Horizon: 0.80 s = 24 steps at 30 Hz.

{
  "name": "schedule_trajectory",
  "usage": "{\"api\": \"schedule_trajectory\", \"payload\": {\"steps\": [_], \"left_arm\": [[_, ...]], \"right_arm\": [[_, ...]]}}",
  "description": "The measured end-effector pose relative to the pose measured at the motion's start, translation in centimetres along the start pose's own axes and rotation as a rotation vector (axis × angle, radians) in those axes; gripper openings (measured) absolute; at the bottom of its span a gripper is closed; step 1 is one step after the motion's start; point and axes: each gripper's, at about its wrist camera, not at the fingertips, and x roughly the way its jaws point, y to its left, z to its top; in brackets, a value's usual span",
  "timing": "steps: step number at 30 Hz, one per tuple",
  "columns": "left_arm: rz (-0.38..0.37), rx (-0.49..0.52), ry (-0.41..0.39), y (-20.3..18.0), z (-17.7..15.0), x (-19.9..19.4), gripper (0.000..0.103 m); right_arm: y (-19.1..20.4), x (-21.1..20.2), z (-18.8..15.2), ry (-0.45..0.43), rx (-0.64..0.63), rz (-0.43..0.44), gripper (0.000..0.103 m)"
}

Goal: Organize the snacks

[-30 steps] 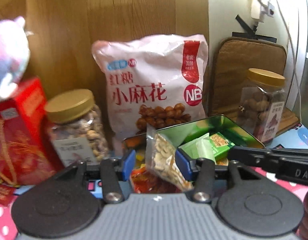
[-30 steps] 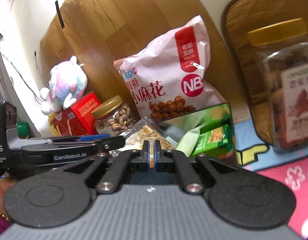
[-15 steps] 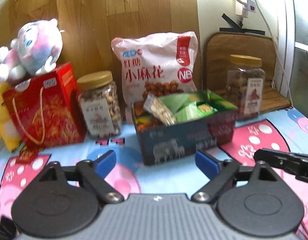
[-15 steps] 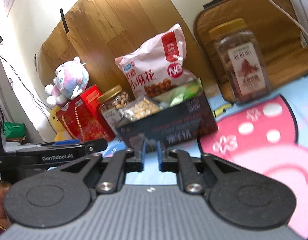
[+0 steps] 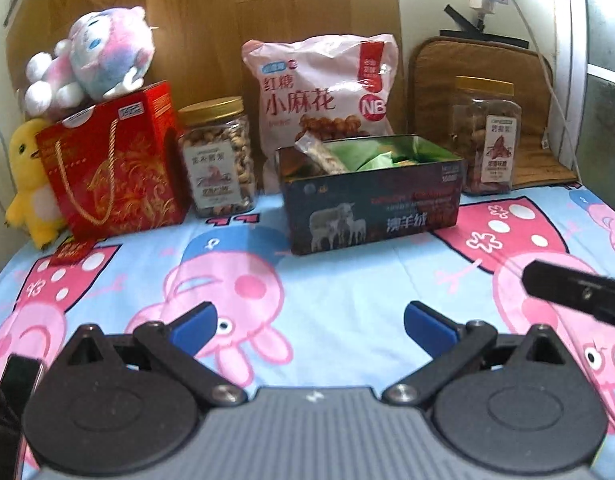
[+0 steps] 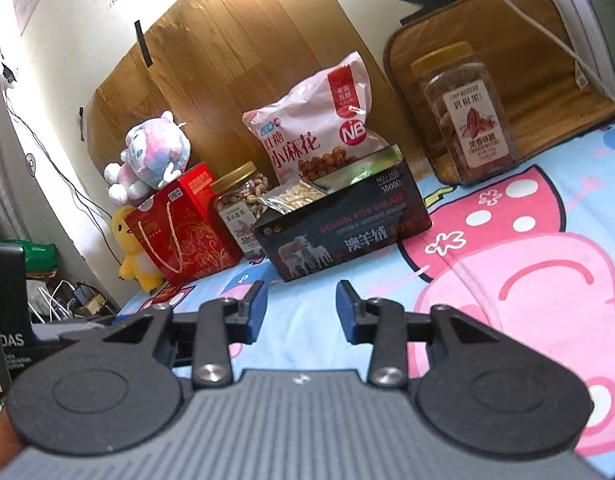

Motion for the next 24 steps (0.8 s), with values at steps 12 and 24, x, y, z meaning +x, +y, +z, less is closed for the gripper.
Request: {"api": "schedule_trajectory", "payload": {"steps": [12, 24], "left_arm": [[0.051, -0.023, 0.018, 0.3, -1.8, -0.7, 0.103], [0.045, -0.013, 0.049, 0.4, -3.3, 0.0, 0.103]], "right_arm": [[0.8, -0.6, -0.7, -0.032, 0.024, -0.016, 0.077], [0.4, 0.8, -1.9, 0.023, 0.063, -0.046, 0.085]]}}
